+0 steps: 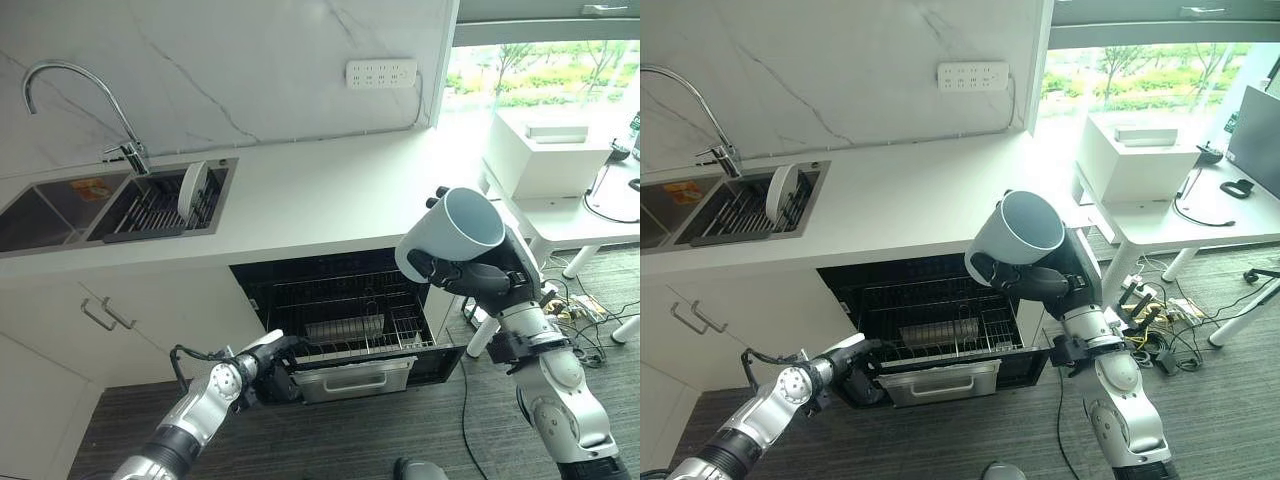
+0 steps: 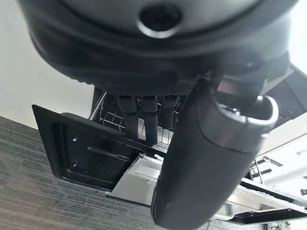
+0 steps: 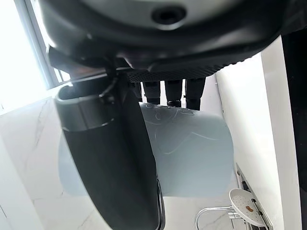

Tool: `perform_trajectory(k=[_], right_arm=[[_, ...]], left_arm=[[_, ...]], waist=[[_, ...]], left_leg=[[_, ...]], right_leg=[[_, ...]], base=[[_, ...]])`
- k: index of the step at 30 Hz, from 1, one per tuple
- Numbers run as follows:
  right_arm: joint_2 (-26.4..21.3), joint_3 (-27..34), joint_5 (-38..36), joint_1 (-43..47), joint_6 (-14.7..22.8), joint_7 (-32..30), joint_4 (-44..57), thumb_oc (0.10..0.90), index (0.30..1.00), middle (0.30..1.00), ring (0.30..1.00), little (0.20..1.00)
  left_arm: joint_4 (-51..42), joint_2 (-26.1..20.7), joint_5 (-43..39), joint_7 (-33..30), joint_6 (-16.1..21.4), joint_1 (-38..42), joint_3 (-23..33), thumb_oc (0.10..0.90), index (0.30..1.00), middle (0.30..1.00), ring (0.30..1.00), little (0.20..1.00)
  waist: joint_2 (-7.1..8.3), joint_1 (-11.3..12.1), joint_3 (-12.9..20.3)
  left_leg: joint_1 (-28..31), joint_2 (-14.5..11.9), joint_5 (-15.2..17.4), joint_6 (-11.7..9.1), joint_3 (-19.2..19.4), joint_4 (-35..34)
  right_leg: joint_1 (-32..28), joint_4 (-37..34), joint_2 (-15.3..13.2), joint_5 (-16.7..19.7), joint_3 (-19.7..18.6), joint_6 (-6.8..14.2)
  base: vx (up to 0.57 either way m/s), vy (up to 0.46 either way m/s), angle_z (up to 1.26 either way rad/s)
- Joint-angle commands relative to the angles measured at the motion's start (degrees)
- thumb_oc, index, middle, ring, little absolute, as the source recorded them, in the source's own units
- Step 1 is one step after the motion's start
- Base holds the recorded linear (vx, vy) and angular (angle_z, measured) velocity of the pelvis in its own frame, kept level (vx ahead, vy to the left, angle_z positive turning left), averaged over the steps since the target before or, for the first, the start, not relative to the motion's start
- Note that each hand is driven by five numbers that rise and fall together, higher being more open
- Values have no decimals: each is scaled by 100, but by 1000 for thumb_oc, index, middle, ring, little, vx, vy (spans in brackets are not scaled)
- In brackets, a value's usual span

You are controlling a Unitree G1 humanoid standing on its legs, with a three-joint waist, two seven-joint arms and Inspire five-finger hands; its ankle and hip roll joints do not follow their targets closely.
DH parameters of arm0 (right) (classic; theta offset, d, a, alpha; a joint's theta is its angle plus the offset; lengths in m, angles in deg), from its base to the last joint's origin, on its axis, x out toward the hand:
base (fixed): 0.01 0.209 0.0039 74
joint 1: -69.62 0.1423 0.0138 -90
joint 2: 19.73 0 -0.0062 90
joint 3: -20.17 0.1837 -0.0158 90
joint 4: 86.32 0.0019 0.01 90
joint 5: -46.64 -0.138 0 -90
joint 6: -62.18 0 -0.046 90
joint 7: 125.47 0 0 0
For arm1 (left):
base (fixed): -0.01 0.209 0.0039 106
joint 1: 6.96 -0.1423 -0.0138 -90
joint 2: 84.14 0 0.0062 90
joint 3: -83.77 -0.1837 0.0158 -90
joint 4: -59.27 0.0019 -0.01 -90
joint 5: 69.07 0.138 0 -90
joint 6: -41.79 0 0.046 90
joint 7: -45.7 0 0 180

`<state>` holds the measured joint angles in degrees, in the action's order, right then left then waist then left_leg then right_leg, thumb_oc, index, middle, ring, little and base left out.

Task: Place the dishes in the dishwasher.

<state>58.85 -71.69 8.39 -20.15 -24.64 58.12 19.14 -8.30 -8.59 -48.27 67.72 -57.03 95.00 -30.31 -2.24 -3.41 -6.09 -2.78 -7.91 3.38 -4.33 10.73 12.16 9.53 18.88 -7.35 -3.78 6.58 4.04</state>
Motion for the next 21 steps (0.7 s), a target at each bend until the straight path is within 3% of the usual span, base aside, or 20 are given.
perform_trajectory(k=[1, 6, 10, 21], right_arm=[[21, 275, 108, 906, 443, 224, 596, 400, 300, 300, 300, 300], [-13, 309, 115, 953, 349, 190, 647, 400, 300, 300, 300, 300], [-82, 299, 130, 1039, 265, 171, 644, 400, 300, 300, 300, 300], [-196, 194, 204, 1180, 161, 61, 635, 400, 300, 300, 300, 300]], left_arm=[[274, -63, 888, 978, -233, -50, -616, 800, 900, 900, 900, 900], [239, -218, 1518, 1826, -445, -136, -795, 800, 900, 900, 900, 900], [-104, -477, 2064, 2916, -644, -195, -1004, 800, 900, 900, 900, 900], [-1382, -999, 2184, 5679, -1371, -182, -1367, 800, 900, 900, 900, 900]], waist=[[-3, -235, -152], [-35, -243, -177], [-90, -249, -233], [-160, -196, -311]], left_leg=[[34, -16, 1170, 147, 216, 503], [25, -9, 1174, 149, 234, 503], [9, 4, 1168, 150, 230, 503], [-35, 33, 1178, 144, 152, 503]], right_leg=[[-452, -169, -76, -810, 127, 464], [-435, -169, -75, -809, 123, 470], [-420, -169, -80, -804, 131, 471], [-444, -169, -98, -839, 225, 468]], base=[[0, 0, 0], [-8, 4, 0], [-32, 24, -5], [-3, 1, 1]])
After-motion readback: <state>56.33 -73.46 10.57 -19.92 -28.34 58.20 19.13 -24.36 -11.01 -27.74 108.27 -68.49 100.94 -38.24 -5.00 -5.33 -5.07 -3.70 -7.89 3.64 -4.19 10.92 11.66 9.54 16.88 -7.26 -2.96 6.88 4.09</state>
